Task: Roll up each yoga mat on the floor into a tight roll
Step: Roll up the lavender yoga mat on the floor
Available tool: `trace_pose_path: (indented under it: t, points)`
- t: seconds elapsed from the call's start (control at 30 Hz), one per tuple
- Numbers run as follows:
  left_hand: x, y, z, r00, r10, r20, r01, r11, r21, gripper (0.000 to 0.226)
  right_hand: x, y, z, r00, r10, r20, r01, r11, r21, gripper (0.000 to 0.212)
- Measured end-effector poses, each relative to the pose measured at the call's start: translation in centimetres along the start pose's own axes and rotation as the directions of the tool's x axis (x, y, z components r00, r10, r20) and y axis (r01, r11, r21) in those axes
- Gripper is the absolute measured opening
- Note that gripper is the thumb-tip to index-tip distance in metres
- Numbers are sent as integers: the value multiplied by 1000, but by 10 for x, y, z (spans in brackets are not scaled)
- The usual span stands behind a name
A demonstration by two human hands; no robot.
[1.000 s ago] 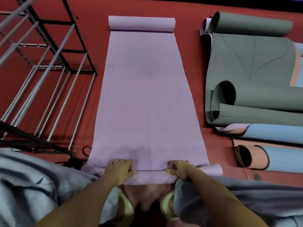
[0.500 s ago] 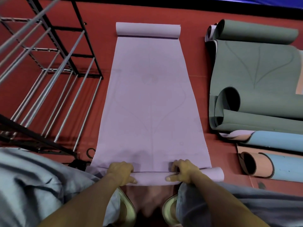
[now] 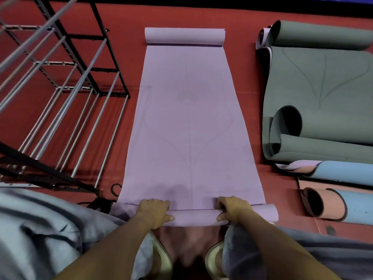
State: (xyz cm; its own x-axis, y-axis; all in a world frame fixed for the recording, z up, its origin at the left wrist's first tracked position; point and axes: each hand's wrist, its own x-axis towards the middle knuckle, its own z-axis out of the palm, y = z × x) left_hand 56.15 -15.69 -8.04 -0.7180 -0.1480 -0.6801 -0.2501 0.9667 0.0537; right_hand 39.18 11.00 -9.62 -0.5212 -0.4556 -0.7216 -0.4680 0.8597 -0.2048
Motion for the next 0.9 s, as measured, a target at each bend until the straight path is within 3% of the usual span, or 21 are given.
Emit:
trace_pose_path:
  t: [0.13, 0.27, 0.43, 0.6, 0.73, 0.9]
  points:
    - [2, -1, 1, 1000, -7, -5, 7, 993, 121, 80, 2, -2, 1, 1000, -4, -12, 4, 1000, -4, 40]
    - [9, 1, -6, 1000, -25, 19, 23, 994, 105, 63, 1, -7, -2, 996, -35, -79, 23, 989, -149, 42]
    - [13, 3, -13, 997, -68, 20, 68, 998, 18, 63, -2, -2, -1, 997, -44, -56, 40, 997, -66, 42]
    - [18, 5, -20, 994, -98, 54, 98, 995, 4, 56, -3, -3, 4, 994, -61, -91, 53, 995, -83, 74]
    - [23, -1, -14, 991, -115, 65, 119, 992, -50, 49, 2, -4, 3, 990, -55, -130, 38, 990, -135, 59]
    - [28, -1, -14, 996, -86, 17, 85, 995, 45, 48, 8, -9, -1, 986, -76, -152, 37, 970, -242, 51]
